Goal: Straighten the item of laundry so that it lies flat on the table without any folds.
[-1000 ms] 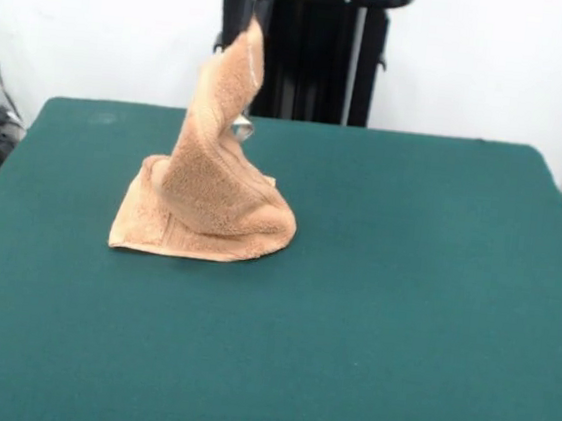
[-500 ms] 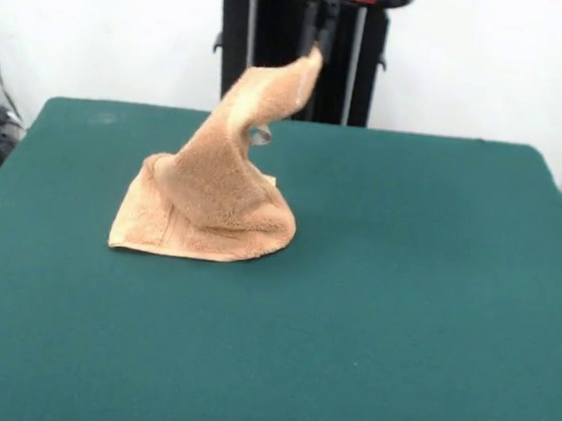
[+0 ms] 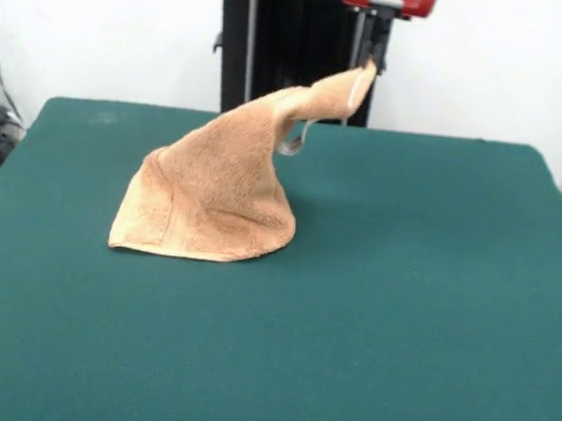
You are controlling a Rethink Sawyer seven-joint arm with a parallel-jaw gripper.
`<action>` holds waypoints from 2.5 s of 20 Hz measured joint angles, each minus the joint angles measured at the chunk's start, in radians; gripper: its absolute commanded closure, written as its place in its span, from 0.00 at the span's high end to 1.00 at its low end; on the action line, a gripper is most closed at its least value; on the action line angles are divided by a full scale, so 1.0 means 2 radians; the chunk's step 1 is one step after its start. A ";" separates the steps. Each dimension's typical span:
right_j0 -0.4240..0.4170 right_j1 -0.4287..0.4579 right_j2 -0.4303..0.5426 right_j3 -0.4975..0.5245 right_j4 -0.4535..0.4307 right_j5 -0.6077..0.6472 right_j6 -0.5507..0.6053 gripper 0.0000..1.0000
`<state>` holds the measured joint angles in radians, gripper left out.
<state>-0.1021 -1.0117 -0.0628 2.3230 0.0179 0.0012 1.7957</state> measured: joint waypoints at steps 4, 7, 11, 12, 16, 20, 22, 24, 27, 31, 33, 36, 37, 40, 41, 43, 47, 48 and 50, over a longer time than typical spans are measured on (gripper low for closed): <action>-0.012 -0.017 -0.001 0.014 -0.002 0.002 0.001 0.00; -0.046 -0.046 -0.001 0.022 -0.012 0.014 0.001 0.00; -0.102 -0.093 -0.001 0.029 -0.024 0.046 0.001 0.00; -0.117 -0.108 -0.001 0.030 -0.026 0.057 0.001 0.00; -0.165 -0.175 -0.001 0.038 -0.027 0.099 0.000 0.00; -0.189 -0.215 0.019 0.049 -0.014 0.116 -0.004 0.00; -0.190 -0.224 0.032 0.053 -0.001 0.117 -0.004 0.00; -0.185 -0.232 0.044 0.055 0.014 0.120 -0.004 0.00; -0.174 -0.244 0.056 0.056 0.028 0.131 -0.005 0.00; -0.165 -0.266 0.067 0.056 0.040 0.171 -0.016 0.00; -0.164 -0.271 0.068 0.055 0.043 0.184 -0.022 0.00; -0.167 -0.282 0.071 0.050 0.043 0.215 -0.050 0.00; -0.178 -0.287 0.074 0.046 0.043 0.232 -0.074 0.00; -0.201 -0.289 0.081 0.043 0.046 0.246 -0.112 0.00; -0.215 -0.288 0.085 0.042 0.048 0.251 -0.133 0.00; -0.248 -0.287 0.095 0.039 0.053 0.257 -0.185 0.00; -0.287 -0.287 0.101 0.035 0.065 0.262 -0.264 0.00; -0.301 -0.287 0.101 0.034 0.069 0.262 -0.300 0.00; -0.309 -0.287 0.101 0.032 0.070 0.262 -0.323 0.00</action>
<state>-0.7197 -1.5860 0.1391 2.3870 0.1580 0.5251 1.1492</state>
